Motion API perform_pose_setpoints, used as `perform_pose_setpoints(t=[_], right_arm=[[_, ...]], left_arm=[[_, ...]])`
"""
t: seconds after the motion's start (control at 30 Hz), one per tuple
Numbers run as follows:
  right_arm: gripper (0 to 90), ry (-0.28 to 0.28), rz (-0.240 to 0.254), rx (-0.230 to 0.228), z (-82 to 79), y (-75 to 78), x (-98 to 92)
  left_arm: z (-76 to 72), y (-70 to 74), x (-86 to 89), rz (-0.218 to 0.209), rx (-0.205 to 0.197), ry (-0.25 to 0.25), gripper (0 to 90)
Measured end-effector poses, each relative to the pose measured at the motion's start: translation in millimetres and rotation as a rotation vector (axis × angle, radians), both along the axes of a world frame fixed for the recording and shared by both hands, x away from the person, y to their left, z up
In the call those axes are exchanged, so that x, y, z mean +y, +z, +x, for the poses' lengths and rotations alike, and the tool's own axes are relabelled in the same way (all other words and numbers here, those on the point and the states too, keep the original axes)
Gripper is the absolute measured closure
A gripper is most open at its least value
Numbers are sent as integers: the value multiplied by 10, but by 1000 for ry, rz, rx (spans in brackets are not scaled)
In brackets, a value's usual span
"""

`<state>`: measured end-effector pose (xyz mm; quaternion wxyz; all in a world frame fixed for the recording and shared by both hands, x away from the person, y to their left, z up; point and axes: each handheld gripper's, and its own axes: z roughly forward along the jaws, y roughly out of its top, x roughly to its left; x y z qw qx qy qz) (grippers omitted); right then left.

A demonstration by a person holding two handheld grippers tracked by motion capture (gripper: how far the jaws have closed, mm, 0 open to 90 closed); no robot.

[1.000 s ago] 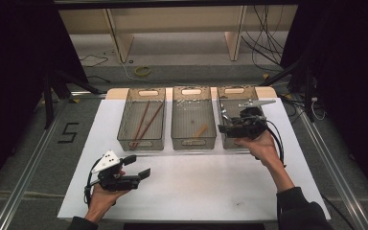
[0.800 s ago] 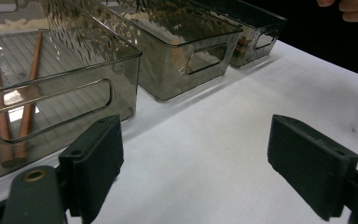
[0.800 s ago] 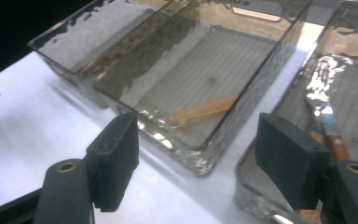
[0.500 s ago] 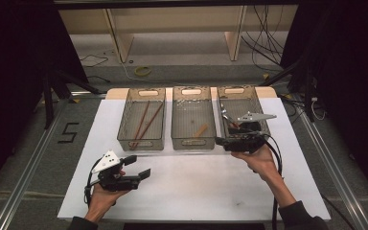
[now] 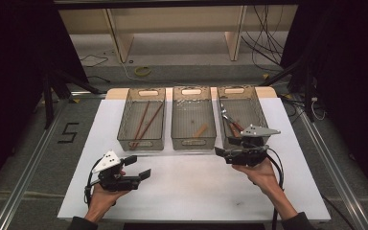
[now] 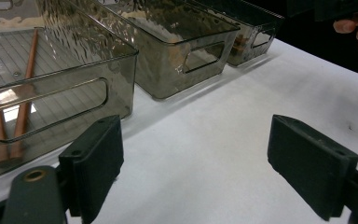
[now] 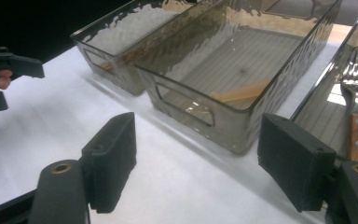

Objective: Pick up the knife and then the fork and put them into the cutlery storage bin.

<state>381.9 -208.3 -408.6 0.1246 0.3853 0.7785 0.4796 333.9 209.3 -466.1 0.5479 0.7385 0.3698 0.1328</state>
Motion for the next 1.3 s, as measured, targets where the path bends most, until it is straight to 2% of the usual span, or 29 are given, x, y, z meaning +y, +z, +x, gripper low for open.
perform_pose_setpoints(t=[0.6,0.9,1.07,1.3], right_arm=[[268,17,45,-30,-305,-189,-96],[265,-5,48,-54,-464,-305,-212],[263,-19,54,-49,-542,-393,-289],[259,-25,66,-53,-610,-422,-328]], left_arm=[[5,-3,-4,-8,9,-12,177],[1,-4,-6,-11,11,-17,176],[0,-6,-2,-15,10,-18,176],[-2,-7,-5,-15,11,-22,177]])
